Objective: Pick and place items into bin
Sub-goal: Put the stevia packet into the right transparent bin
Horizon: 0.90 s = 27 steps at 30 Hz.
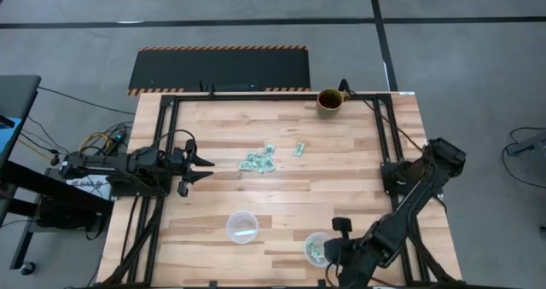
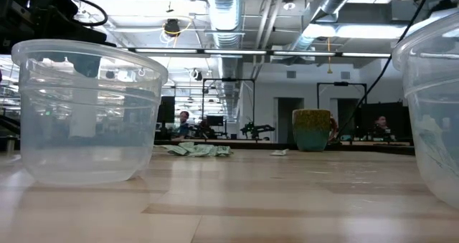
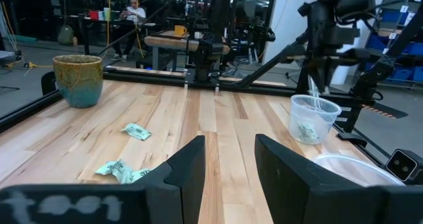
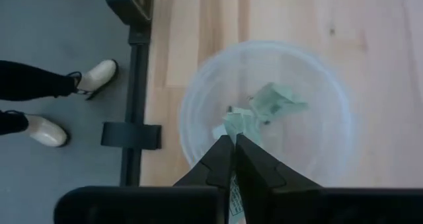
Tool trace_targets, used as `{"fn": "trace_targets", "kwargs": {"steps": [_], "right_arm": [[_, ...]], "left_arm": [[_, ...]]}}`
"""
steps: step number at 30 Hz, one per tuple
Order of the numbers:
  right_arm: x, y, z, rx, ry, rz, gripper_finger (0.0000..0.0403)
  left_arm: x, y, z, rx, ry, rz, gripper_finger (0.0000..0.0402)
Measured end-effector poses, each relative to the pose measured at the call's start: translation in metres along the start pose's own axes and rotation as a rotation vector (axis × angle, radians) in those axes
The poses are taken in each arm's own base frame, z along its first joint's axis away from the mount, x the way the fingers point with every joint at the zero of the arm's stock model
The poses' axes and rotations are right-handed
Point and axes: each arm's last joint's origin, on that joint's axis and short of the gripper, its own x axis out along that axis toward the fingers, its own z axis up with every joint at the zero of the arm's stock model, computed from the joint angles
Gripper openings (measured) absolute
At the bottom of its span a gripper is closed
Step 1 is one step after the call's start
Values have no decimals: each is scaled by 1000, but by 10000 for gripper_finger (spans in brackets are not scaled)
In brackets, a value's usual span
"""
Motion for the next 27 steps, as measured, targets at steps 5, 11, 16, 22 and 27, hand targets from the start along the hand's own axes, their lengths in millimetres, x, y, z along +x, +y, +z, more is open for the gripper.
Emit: {"fn": "trace_targets", "kwargs": {"steps": [5, 11, 16, 22, 27], "right_arm": [[13, 1, 0, 35, 26, -5, 25], [14, -4, 8, 76, 6, 1, 45], [15, -6, 10, 90, 7, -4, 58], [11, -10, 18, 129, -36, 17, 64], [-7, -18, 32, 198, -111, 70, 64]], "left_arm": [[0, 0, 0, 0, 0, 0, 121], [0, 0, 0, 0, 0, 0, 121], [0, 0, 0, 0, 0, 0, 121], [0, 0, 0, 0, 0, 0, 121], [0, 0, 0, 0, 0, 0, 121]]}}
